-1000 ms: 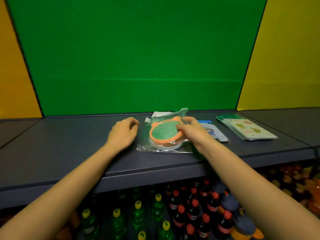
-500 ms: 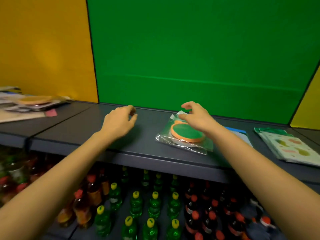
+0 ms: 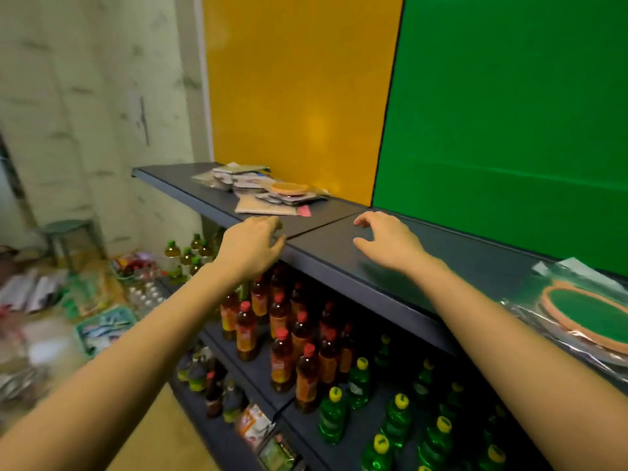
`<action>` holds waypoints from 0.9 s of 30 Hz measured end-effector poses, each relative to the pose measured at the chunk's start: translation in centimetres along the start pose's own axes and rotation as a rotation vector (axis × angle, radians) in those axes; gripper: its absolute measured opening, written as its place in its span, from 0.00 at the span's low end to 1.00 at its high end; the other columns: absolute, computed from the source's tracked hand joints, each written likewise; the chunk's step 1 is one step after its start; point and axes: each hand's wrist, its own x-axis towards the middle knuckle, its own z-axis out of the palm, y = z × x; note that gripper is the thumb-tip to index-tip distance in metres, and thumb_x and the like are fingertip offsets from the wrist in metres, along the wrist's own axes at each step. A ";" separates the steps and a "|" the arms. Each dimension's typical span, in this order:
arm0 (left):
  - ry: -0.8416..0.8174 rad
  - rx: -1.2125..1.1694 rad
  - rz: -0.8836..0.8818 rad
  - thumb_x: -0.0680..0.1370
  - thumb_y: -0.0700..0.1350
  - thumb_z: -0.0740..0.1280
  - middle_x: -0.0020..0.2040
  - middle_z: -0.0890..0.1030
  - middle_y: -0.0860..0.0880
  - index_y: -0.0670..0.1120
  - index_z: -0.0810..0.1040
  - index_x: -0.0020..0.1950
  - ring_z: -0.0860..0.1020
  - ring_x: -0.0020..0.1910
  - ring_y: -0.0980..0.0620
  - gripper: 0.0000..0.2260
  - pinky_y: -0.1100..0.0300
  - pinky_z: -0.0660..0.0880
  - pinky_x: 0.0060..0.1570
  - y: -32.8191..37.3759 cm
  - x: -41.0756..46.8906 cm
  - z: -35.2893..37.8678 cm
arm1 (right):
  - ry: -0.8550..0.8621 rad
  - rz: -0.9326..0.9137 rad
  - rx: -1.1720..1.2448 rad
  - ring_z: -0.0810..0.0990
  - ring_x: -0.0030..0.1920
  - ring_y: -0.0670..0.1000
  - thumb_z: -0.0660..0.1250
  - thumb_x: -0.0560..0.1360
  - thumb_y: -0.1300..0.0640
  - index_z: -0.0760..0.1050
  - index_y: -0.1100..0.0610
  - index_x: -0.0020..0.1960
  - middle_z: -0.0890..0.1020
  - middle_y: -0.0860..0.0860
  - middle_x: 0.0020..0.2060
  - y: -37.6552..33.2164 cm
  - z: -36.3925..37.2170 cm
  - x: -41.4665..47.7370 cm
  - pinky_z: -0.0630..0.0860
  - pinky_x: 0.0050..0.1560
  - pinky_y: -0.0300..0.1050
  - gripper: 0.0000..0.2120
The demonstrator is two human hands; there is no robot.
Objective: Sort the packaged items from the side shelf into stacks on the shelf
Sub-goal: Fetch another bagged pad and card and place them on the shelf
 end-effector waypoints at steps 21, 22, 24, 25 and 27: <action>-0.031 0.006 0.118 0.79 0.52 0.57 0.57 0.80 0.47 0.46 0.74 0.60 0.76 0.57 0.46 0.15 0.51 0.75 0.49 -25.1 9.3 3.1 | -0.017 0.343 -0.004 0.76 0.60 0.59 0.59 0.77 0.48 0.72 0.56 0.63 0.77 0.56 0.61 -14.5 12.0 20.9 0.74 0.55 0.51 0.19; -0.024 -0.006 0.128 0.79 0.52 0.57 0.57 0.80 0.47 0.46 0.74 0.60 0.76 0.57 0.47 0.16 0.51 0.75 0.50 -25.5 10.0 3.6 | -0.001 0.392 0.009 0.76 0.60 0.60 0.58 0.77 0.47 0.73 0.57 0.62 0.77 0.57 0.60 -14.3 12.1 21.6 0.74 0.53 0.50 0.19; -0.011 -0.033 0.138 0.79 0.52 0.57 0.57 0.80 0.48 0.46 0.74 0.60 0.76 0.57 0.47 0.16 0.51 0.76 0.49 -26.4 11.2 4.8 | 0.048 0.489 0.048 0.76 0.59 0.59 0.57 0.77 0.45 0.74 0.57 0.61 0.78 0.57 0.60 -13.7 12.2 23.0 0.72 0.50 0.48 0.20; -0.010 -0.044 0.141 0.79 0.53 0.57 0.57 0.80 0.48 0.46 0.74 0.60 0.76 0.57 0.47 0.16 0.51 0.76 0.49 -26.8 11.9 5.4 | 0.075 0.531 0.072 0.76 0.60 0.59 0.57 0.77 0.44 0.74 0.57 0.62 0.78 0.57 0.60 -13.3 12.2 23.7 0.71 0.49 0.47 0.21; -0.010 -0.057 0.153 0.79 0.53 0.57 0.56 0.80 0.48 0.46 0.74 0.59 0.76 0.56 0.47 0.15 0.51 0.76 0.49 -27.7 13.6 6.6 | 0.098 0.611 0.129 0.75 0.61 0.60 0.56 0.76 0.43 0.72 0.56 0.65 0.77 0.57 0.63 -12.3 12.3 25.4 0.72 0.52 0.49 0.24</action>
